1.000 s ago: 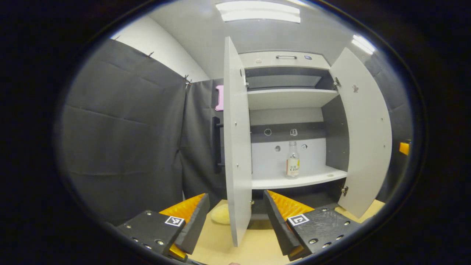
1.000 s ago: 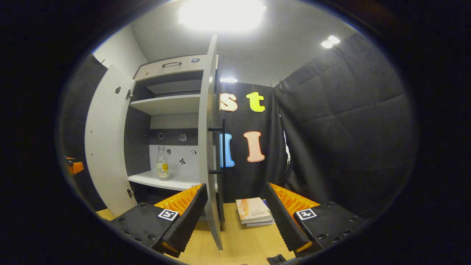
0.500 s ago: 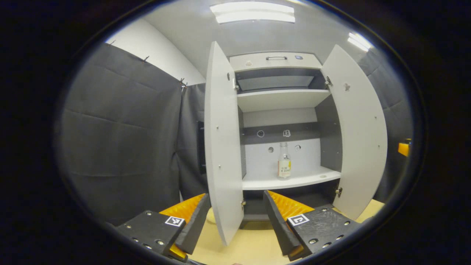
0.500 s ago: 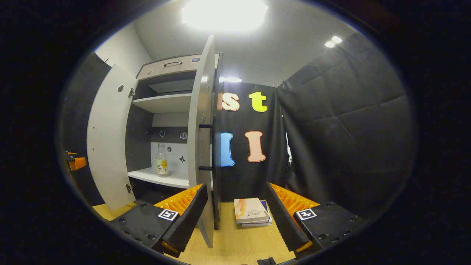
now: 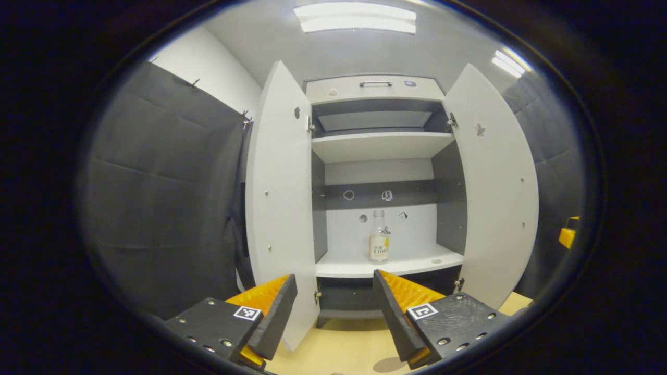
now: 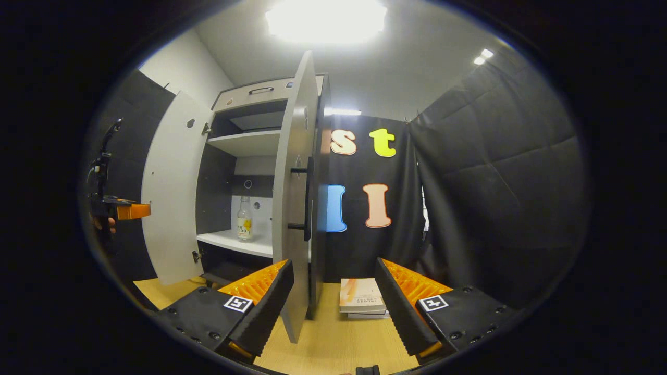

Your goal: Grasp the bottle in the cabinet with the left hand and place it on the coaster, then close the right door with the right hand and the left door with the left hand.

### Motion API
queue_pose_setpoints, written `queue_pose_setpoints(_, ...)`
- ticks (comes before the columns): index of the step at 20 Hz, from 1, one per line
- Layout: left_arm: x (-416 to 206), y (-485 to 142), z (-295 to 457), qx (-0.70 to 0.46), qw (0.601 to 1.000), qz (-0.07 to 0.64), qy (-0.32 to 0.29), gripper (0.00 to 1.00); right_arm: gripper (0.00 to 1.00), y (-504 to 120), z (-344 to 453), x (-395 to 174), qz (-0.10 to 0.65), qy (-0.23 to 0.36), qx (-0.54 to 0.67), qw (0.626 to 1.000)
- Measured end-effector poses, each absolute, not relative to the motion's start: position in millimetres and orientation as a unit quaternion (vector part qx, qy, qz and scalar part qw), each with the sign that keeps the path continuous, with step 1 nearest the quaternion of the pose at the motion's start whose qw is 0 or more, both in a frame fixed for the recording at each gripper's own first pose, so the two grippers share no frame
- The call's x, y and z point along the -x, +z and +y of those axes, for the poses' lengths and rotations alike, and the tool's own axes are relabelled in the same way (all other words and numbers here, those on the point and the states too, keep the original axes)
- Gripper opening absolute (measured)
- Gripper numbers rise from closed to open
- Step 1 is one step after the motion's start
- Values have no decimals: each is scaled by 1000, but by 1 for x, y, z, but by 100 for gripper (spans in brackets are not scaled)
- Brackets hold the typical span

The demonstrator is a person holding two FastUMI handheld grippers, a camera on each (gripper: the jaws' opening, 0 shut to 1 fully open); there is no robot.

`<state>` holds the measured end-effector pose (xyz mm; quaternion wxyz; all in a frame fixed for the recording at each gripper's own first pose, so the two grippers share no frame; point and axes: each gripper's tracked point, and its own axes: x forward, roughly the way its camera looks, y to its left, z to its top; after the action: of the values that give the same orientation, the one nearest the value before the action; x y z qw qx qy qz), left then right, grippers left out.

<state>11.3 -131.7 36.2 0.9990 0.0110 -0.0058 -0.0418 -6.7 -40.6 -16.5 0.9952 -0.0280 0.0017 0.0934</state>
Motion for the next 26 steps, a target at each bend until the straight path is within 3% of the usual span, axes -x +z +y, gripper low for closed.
queue_pose_setpoints(12,-129,65,-207,1,991,-8,-134,87,99,-25,-42,13,21,53,21,998)
queue_pose_setpoints(26,-280,69,-247,32,980,-1,-195,86,100,-38,-40,-9,31,-41,31,998)
